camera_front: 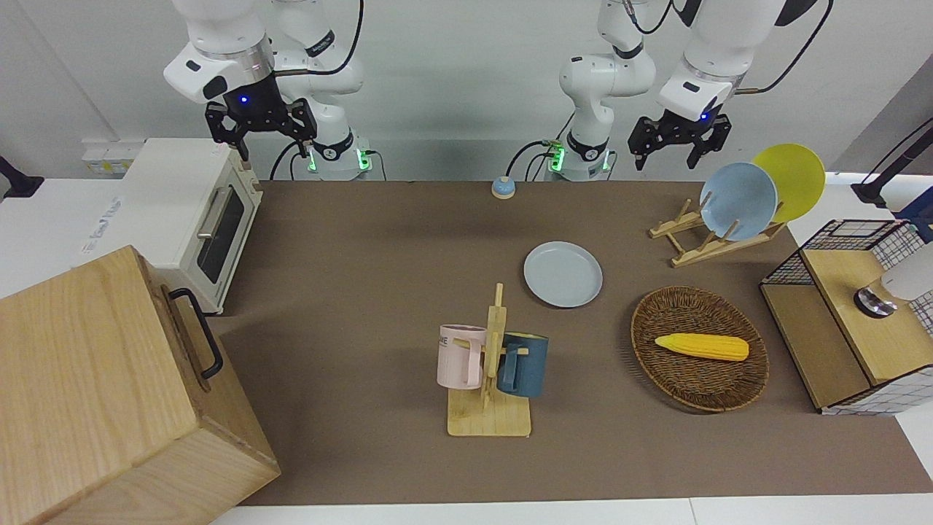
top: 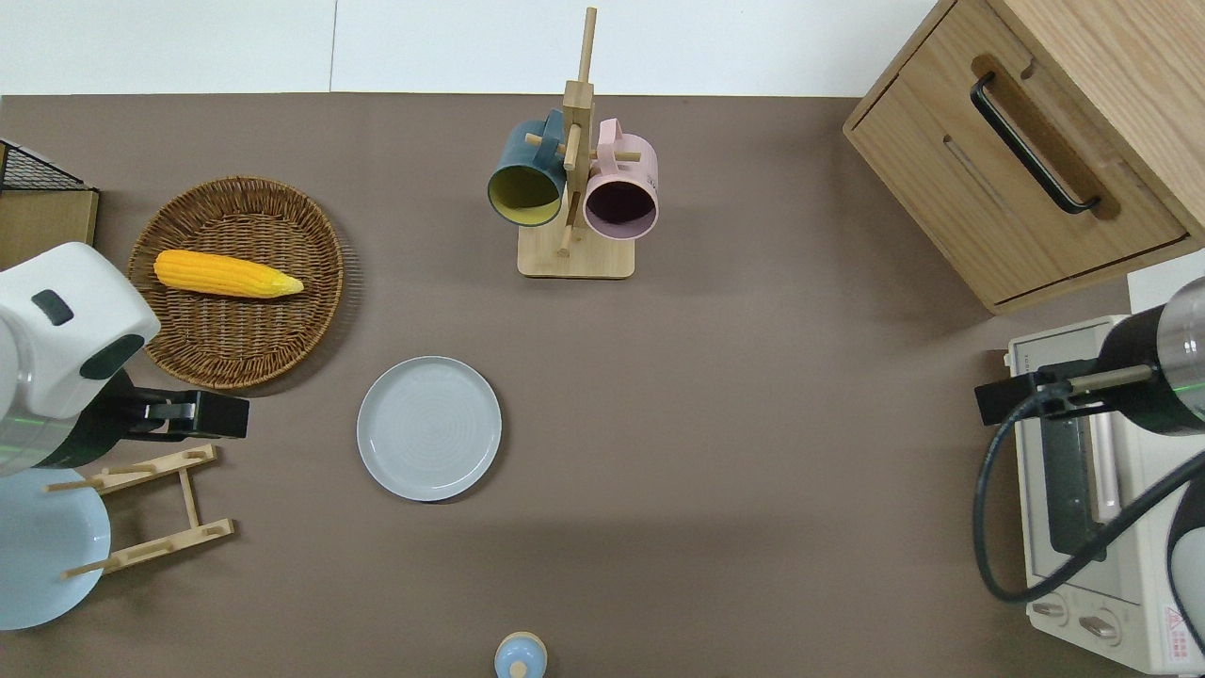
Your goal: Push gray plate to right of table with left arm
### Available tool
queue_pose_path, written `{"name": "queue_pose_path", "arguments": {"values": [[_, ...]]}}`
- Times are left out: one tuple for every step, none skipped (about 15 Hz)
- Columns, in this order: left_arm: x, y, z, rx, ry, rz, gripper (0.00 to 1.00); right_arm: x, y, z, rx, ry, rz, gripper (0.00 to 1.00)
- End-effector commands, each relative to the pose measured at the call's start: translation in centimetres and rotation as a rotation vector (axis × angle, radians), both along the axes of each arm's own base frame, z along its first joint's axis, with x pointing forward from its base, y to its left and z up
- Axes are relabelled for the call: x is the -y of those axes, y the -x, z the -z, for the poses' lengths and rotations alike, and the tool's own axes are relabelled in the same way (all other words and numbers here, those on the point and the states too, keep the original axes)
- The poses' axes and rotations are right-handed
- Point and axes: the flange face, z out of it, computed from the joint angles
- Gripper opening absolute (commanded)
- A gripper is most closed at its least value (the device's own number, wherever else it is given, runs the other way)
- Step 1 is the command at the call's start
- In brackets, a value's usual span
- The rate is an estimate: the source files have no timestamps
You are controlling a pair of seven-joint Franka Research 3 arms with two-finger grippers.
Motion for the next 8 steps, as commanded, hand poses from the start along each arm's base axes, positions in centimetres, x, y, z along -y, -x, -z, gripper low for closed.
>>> {"name": "queue_pose_path", "arguments": {"values": [[-1.6,-0.6,-0.5,0.024,-0.010,-0.033,1.00,0.1,0.5,-0.2,-0.006,0.003,-0.004,0.996],[-1.4,-0.6,-0.5,0.024,-0.005,-0.029,1.00,0.1,0.5,-0.2,-0.006,0.003,-0.004,0.996],[-0.9,-0.5,-0.5,0.023,-0.006,-0.021,1.00,0.1,0.5,-0.2,-0.006,0.001,-0.004,0.996],[-0.7,-0.4,-0.4,0.016,-0.007,-0.016,1.00,0.1,0.5,-0.2,-0.006,0.003,-0.004,0.996],[-0.5,-0.2,-0.3,0.010,-0.007,-0.014,1.00,0.1,0.5,-0.2,-0.006,0.003,-0.004,0.996],[-0.7,-0.2,-0.3,0.013,-0.007,-0.016,1.00,0.1,0.5,-0.2,-0.006,0.001,-0.004,0.996],[-0.6,-0.2,-0.3,0.011,-0.001,-0.013,1.00,0.1,0.5,-0.2,-0.006,0.003,-0.004,0.996],[-0.6,-0.2,-0.2,0.007,0.014,-0.015,1.00,0.1,0.5,-0.2,-0.006,0.001,-0.004,0.996]]}}
